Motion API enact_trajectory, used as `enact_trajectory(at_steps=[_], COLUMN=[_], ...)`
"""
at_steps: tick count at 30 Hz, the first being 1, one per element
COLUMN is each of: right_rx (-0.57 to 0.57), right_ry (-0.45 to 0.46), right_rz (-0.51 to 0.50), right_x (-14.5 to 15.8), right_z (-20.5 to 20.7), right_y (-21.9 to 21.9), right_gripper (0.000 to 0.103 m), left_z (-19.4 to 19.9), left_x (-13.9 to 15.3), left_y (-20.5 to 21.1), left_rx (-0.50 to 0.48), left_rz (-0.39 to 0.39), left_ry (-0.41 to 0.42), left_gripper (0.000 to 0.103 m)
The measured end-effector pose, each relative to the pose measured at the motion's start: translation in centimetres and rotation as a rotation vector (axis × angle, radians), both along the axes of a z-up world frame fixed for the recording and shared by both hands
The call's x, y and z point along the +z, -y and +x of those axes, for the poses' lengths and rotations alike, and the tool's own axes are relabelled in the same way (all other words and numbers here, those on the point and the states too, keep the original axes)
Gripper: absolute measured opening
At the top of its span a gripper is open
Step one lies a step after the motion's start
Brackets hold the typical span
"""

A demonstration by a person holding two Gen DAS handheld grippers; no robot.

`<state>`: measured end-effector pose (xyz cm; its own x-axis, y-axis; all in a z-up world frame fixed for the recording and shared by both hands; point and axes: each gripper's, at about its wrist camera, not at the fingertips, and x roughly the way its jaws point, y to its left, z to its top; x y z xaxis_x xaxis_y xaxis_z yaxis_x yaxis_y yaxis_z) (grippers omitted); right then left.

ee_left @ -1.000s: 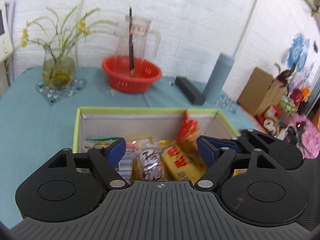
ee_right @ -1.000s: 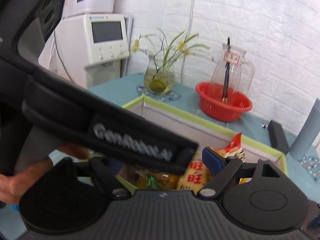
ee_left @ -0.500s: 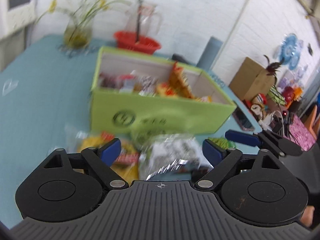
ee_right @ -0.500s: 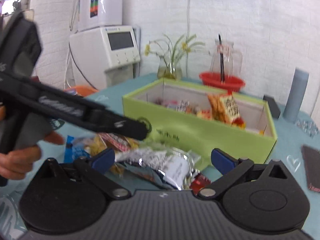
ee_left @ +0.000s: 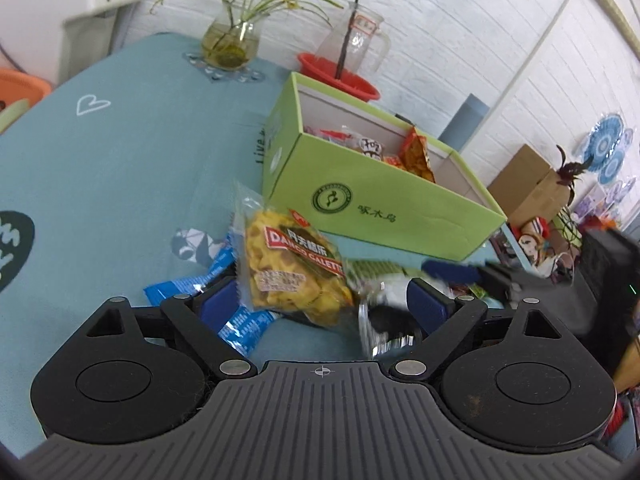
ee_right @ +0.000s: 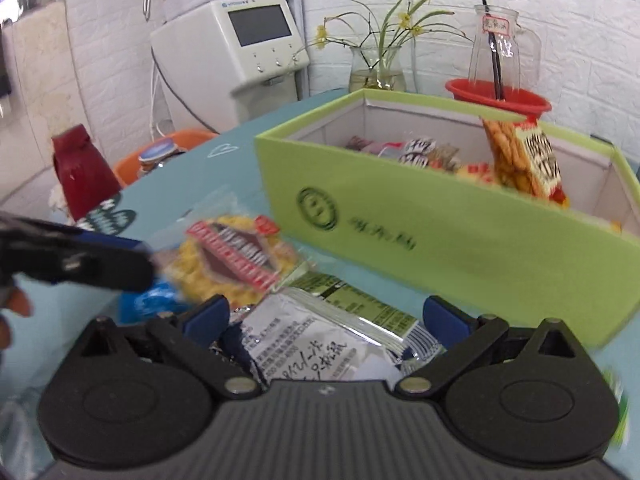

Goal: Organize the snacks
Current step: 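Grasp the silver foil snack bag with the left tool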

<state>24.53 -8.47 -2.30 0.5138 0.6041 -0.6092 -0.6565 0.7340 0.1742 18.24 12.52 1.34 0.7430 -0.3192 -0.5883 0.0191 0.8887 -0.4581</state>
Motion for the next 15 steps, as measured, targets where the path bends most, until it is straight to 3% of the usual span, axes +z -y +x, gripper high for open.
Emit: enact_trajectory(at_steps=[8,15], right_rx=[-0.094,-0.125], right_ry=[-0.044,0.028], right_rz=[0.047,0.020], right_x=[-1.2,-0.4], right_z=[-11.9,-13.4], right_y=[1.2,1.1], right_gripper=[0.102,0.102], left_z=[-3.1,-5.9], left_x=[-0.9,-0.8], left_y=[1.0,2.3], left_rx=[-0.039,-0.073], left_rz=[-0.032,-0.025], left_ry=[-0.014,-0.016], left_gripper=[0.080,0.081])
